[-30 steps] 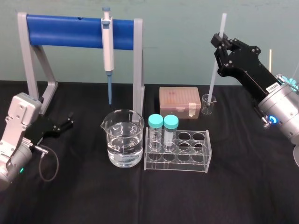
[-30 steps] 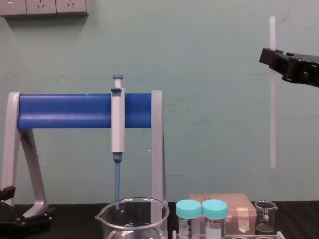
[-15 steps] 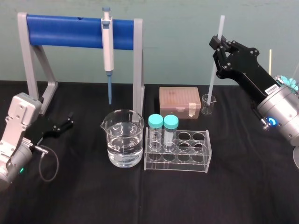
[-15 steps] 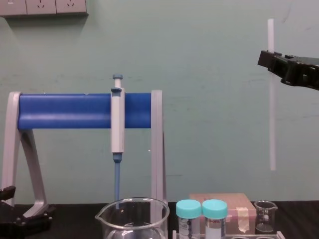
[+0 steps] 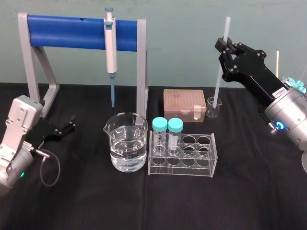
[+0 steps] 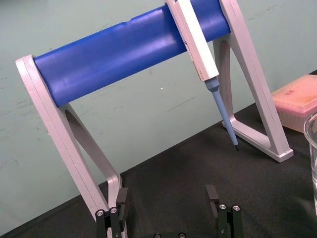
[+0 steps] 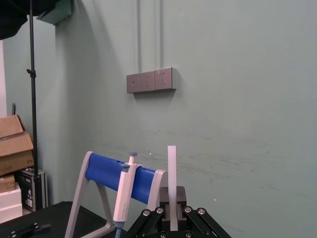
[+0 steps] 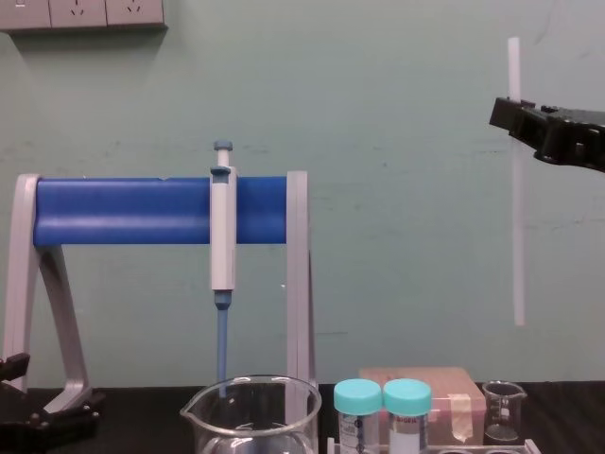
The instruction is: Pick up the stirring rod with one hand, then place it down.
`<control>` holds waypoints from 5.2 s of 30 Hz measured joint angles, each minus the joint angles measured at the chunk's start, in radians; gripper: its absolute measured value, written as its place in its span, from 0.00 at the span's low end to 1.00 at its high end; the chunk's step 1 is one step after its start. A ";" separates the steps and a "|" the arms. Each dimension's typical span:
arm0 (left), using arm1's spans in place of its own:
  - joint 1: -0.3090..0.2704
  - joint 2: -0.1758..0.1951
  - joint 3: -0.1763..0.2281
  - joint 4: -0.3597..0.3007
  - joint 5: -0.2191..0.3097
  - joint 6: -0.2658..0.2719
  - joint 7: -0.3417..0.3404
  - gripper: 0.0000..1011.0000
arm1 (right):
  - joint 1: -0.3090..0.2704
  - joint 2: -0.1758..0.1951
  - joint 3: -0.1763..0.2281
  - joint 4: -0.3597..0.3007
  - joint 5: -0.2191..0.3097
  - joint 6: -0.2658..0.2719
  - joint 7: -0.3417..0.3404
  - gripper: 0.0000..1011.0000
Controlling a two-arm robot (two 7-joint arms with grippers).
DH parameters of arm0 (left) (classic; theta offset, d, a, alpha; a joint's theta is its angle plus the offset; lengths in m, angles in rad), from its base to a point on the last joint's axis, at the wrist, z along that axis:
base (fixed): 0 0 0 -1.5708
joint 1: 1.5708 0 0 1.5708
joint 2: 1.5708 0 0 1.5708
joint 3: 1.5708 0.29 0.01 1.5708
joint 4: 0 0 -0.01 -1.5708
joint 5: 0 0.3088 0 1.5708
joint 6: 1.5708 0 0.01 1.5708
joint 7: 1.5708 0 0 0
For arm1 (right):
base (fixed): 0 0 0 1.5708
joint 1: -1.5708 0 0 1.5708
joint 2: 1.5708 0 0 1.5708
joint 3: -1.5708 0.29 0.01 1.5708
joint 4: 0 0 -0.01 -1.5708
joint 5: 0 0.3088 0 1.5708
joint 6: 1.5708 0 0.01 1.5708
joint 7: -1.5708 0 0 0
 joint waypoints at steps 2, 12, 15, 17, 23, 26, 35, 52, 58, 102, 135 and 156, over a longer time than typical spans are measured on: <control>0.000 0.000 0.000 0.000 0.000 0.000 0.000 0.99 | 0.001 0.000 0.000 0.000 0.000 0.000 0.000 0.07; 0.000 0.000 0.000 0.000 0.000 0.000 0.000 0.99 | 0.005 -0.001 -0.001 0.004 0.001 0.000 0.001 0.07; 0.000 0.000 0.000 0.000 0.000 0.000 0.000 0.99 | 0.004 -0.002 -0.002 0.005 0.001 0.001 0.001 0.07; 0.000 0.000 0.000 0.000 0.000 0.000 0.000 0.99 | 0.004 -0.002 -0.002 0.005 0.001 0.001 0.001 0.07; 0.000 0.000 0.000 0.000 0.000 0.000 0.000 0.99 | 0.003 -0.002 -0.003 0.005 0.002 0.002 0.001 0.07; 0.000 0.000 0.000 0.000 0.000 0.000 0.000 0.99 | 0.001 -0.002 -0.003 0.004 0.002 0.002 0.001 0.07; 0.000 0.000 0.000 0.000 0.000 0.000 0.000 0.99 | -0.002 -0.003 -0.004 0.004 0.001 0.000 0.001 0.07; 0.000 0.000 0.000 0.000 0.000 0.000 0.000 0.99 | -0.046 -0.002 -0.016 0.085 0.023 -0.079 0.066 0.07; 0.000 0.000 0.000 0.000 0.000 0.000 0.000 0.99 | -0.048 -0.007 -0.022 0.121 0.027 -0.098 0.081 0.07; 0.000 0.000 0.000 0.000 0.000 0.000 0.000 0.99 | -0.007 -0.067 -0.050 0.291 -0.002 -0.148 0.101 0.07; 0.000 0.000 0.000 0.000 0.000 0.000 0.000 0.99 | 0.035 -0.097 -0.066 0.407 -0.037 -0.153 0.114 0.07; 0.000 0.000 0.000 0.000 0.000 0.000 0.000 0.99 | 0.024 -0.093 -0.073 0.400 -0.065 -0.132 0.087 0.07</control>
